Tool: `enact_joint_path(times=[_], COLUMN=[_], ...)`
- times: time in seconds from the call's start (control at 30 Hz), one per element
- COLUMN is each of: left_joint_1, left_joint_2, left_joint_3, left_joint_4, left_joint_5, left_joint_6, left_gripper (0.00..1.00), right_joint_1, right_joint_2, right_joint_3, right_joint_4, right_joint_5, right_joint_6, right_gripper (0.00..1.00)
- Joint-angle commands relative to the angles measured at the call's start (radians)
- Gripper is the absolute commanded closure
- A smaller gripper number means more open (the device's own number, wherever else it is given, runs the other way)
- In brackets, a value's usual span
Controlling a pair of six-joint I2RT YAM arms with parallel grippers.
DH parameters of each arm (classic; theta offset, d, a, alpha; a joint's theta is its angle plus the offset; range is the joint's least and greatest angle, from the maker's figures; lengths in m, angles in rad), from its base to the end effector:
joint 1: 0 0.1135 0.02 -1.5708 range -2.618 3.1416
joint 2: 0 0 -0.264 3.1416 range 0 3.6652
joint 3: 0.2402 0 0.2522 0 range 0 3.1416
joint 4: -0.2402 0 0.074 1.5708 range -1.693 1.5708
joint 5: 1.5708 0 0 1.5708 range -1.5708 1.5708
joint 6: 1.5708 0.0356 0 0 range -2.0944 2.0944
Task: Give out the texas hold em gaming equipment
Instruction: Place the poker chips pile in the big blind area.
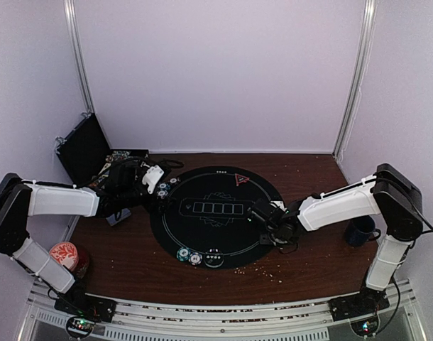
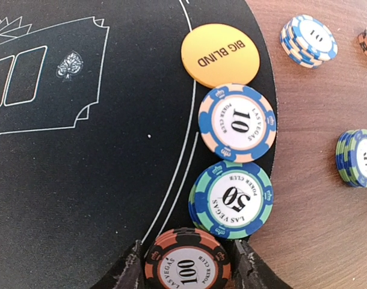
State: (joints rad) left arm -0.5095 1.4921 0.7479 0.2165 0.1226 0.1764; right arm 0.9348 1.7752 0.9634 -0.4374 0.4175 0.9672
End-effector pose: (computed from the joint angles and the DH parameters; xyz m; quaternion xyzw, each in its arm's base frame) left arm 0.2725 -0.1572 0.1998 0.3198 0.8048 -0.1348 0.4816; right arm 0.2013 0.2484 0.1345 0.0488 0.9650 0.0087 0.2575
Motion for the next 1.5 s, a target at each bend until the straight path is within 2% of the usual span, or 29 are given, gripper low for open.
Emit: enact_joint_path(times=[0.0,0.23,0.57,0.87,1.1,1.23,1.37,1.47], left_joint_1=[0.006,0.006,0.007,0.007,0.006,0.006,0.007,0.007], left_joint_2=[0.011,0.012,0.015,0.016,0.020,0.023,0.026,0.024], left_joint_3=[0.034,0.034,0.036,0.036,0.039,0.039,0.041,0.041], left_joint_4=[0.038,0.038,0.038,0.037,0.034,0.034,0.034,0.032], left_joint_5=[-0.002,0.000,0.000,0.000,0.001,0.001,-0.001,-0.003], left_joint_6=[-0.007,-0.006,-0.006,-0.007,-0.007,-0.007,-0.007,-0.007], left_gripper=[0.02,0.02,0.02,0.02,0.02,0.02,0.02,0.02], right_joint_1=[-0.006,-0.004,0.033,0.041,0.044,0.050,0.053,0.053], right_joint_2=[0.006,-0.011,0.003,-0.002,-0.012,-0.032,-0.072,-0.116], right_joint_3=[0.026,0.022,0.041,0.032,0.042,0.037,0.041,0.054], right_joint_4=[-0.018,-0.012,-0.031,-0.056,-0.095,-0.060,-0.032,-0.048], right_joint_5=[0.040,0.032,0.047,0.071,0.114,0.082,0.048,0.052], right_joint_6=[-0.002,-0.004,0.008,0.035,0.047,0.017,-0.019,-0.038], right_gripper=[0.49,0.47,0.55,0.56,0.50,0.45,0.33,0.21])
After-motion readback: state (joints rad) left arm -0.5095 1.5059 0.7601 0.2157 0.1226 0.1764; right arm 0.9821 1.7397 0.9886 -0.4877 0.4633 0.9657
